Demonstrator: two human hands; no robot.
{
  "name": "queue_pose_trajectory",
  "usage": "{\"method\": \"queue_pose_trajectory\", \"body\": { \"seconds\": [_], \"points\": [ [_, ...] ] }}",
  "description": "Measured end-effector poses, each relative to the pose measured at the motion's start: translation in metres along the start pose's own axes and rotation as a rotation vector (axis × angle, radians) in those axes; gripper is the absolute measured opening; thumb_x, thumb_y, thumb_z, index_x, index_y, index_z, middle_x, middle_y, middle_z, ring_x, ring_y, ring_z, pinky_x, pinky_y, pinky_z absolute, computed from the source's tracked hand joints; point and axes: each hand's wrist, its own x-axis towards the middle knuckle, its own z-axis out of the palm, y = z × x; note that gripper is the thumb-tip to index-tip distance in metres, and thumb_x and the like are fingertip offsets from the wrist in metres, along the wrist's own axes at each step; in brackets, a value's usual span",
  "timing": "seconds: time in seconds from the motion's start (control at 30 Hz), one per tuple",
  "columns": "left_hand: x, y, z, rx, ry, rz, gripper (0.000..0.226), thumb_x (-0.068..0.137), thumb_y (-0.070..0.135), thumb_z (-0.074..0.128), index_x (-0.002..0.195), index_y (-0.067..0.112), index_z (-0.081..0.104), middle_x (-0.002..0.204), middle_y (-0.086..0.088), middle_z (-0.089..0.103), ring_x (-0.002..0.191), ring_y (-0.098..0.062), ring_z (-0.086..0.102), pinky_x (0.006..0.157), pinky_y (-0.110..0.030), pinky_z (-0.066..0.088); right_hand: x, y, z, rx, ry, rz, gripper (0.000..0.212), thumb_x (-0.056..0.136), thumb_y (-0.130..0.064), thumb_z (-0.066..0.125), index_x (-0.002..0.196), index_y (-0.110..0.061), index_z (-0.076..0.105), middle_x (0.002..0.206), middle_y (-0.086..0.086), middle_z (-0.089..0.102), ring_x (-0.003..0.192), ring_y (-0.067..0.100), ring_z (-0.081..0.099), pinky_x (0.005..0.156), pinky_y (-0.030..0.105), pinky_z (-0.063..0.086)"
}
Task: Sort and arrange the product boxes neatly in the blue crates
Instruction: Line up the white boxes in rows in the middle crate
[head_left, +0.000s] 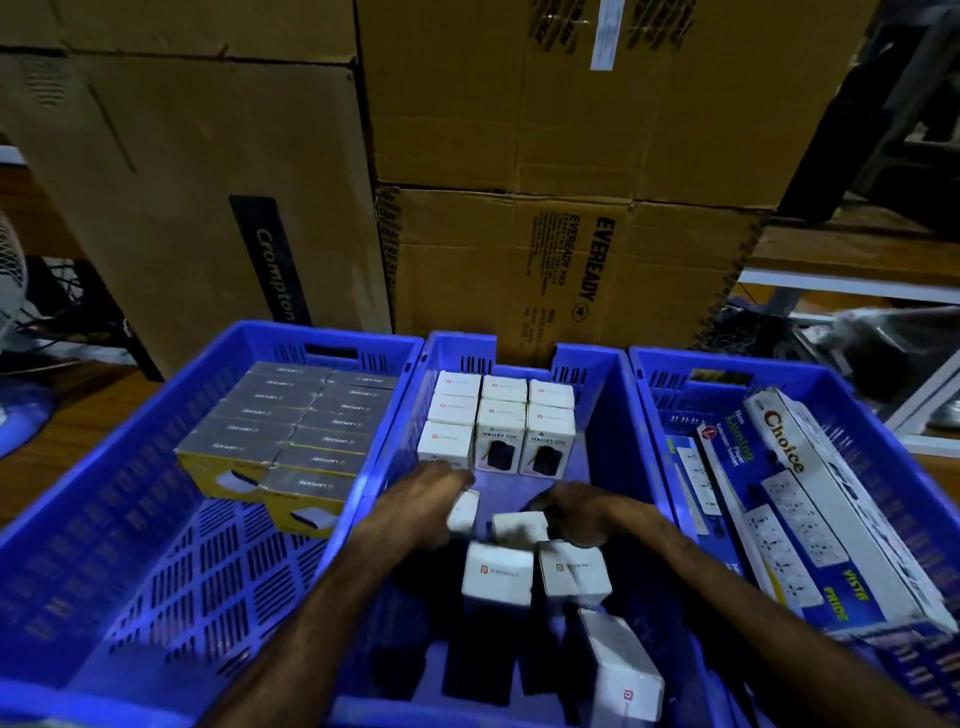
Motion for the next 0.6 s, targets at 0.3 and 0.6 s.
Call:
{"method": "queue_pose_trajectory", "body": {
  "seconds": [0.3,0.6],
  "points": [
    [-0.008,0.002,-0.040,-0.543,0.340,0.092,0.083,0.067,0.022,0.088,0.144,0.030,0.058,0.118,0.009,0.068,0.106,-0.003,0.063,0.095,-0.021,0.053,-0.053,-0.019,-0.037,0.491,0.354,-0.332,0.074,0.086,-0.021,0.079,0.150,-0.028,0.042,0.135,-0.005,0.056,0.123,0.009,0.056,0.088,0.002,0.042],
    [-0.002,0.014,-0.074,-0.931,0.357,0.129,0.097,0.063,0.003,0.097,0.147,0.029,0.056,0.122,0.004,0.071,0.111,-0.008,0.069,0.081,-0.023,0.060,-0.058,-0.041,-0.058,0.622,0.637,-0.378,0.069,0.071,-0.041,0.090,0.130,-0.033,0.054,0.102,0.002,0.061,0.076,0.019,0.065,0.072,0.034,0.056]
  ]
}}
